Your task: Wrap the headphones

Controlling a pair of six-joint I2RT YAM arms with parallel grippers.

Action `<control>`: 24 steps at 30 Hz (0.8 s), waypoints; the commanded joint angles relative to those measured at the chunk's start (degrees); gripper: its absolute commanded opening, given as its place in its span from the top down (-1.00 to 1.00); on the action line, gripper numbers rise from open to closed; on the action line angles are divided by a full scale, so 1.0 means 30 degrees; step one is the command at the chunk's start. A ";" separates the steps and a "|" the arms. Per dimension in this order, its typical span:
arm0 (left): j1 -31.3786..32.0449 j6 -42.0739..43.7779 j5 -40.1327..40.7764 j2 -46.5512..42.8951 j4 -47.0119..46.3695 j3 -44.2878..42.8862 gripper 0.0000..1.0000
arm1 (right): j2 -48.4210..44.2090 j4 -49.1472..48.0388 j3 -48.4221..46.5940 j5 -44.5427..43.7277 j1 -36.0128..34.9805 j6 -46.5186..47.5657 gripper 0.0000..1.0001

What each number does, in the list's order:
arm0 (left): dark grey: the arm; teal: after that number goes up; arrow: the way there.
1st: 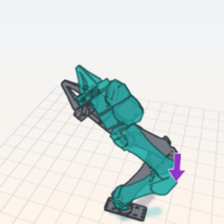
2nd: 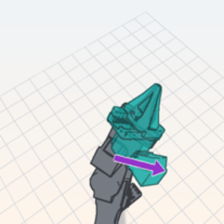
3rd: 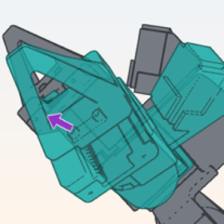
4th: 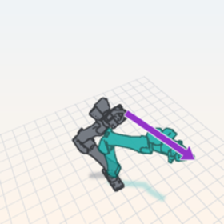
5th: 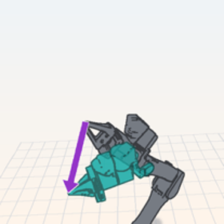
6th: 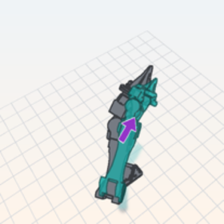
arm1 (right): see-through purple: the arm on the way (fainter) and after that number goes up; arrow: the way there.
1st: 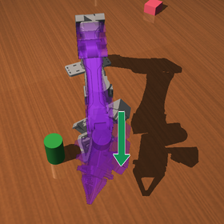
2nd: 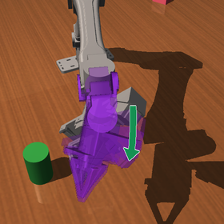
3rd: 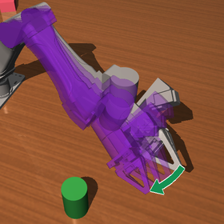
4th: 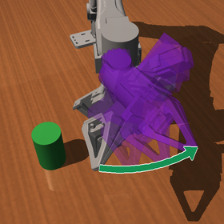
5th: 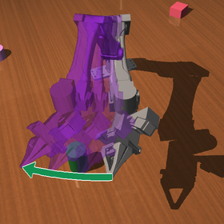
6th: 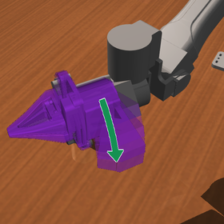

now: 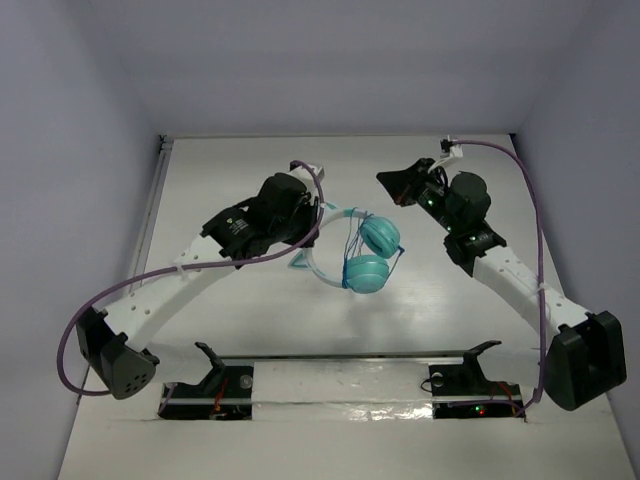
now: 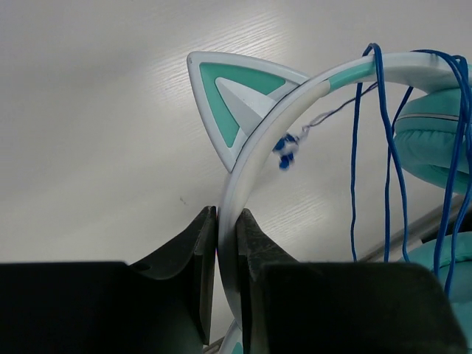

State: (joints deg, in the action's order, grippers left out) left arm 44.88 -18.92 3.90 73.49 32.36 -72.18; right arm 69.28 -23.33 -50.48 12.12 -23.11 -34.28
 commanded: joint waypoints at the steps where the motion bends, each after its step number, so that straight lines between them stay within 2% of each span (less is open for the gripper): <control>1: -0.0281 0.1060 -0.2119 -0.0973 0.0784 -0.2302 1.00 | -0.0297 0.1422 0.0125 -0.0262 0.0759 0.2785 1.00; 3: -0.0518 0.1149 -0.2528 -0.1060 0.1019 -0.3238 1.00 | -0.0765 0.0866 0.0449 0.0729 0.1170 0.2901 0.96; 4: -0.0518 0.1178 -0.2531 -0.1031 0.1194 -0.3592 1.00 | -0.1087 0.0747 0.1203 0.0648 0.1403 0.3192 0.72; 5: -0.0518 0.1179 -0.2531 -0.1031 0.1341 -0.3972 1.00 | -0.1235 0.0804 0.1414 0.0184 0.1406 0.3195 0.61; 7: -0.0518 0.1208 -0.2531 -0.1031 0.1664 -0.4852 1.00 | -0.1353 -0.0009 0.1999 0.0469 0.1873 0.3196 0.46; 10: -0.0693 0.1208 -0.2764 -0.0885 0.2045 -0.5966 1.00 | -0.1354 -0.2113 0.3463 0.1756 0.2109 0.2903 0.35; 15: -0.0693 0.1354 -0.2709 -0.0593 0.2717 -0.7488 1.00 | -0.1616 -0.4145 0.4931 0.4657 0.2109 0.2844 0.33; 16: -0.0693 0.1413 -0.2678 -0.0505 0.2835 -0.7666 1.00 | -0.1762 -0.4175 0.4961 0.4922 0.2109 0.3105 0.36; 19: -0.0693 0.1588 -0.2852 -0.0300 0.2983 -0.8310 1.00 | -0.2290 -0.3709 0.4844 0.5889 0.2109 0.3923 0.61; 20: -0.0693 0.1618 -0.2853 -0.0183 0.3041 -0.8457 1.00 | -0.2436 -0.3765 0.4902 0.6211 0.2109 0.4015 0.58; 21: -0.0693 0.1676 -0.2853 0.0050 0.3245 -0.8836 1.00 | -0.2699 -0.3679 0.4902 0.6562 0.2109 0.4073 0.49; 22: -0.0693 0.1735 -0.2853 0.0140 0.3247 -0.8840 1.00 | -0.2788 -0.3533 0.4931 0.6856 0.2109 0.4132 0.09; 24: -0.0693 0.1852 -0.2824 0.0345 0.3568 -0.9423 1.00 | -0.2848 -0.3502 0.4874 0.7849 0.2109 0.4104 -0.22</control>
State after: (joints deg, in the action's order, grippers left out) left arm 43.03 -13.21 -3.05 74.24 44.93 -96.27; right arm 62.00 -29.98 -35.14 29.71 -16.86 -23.92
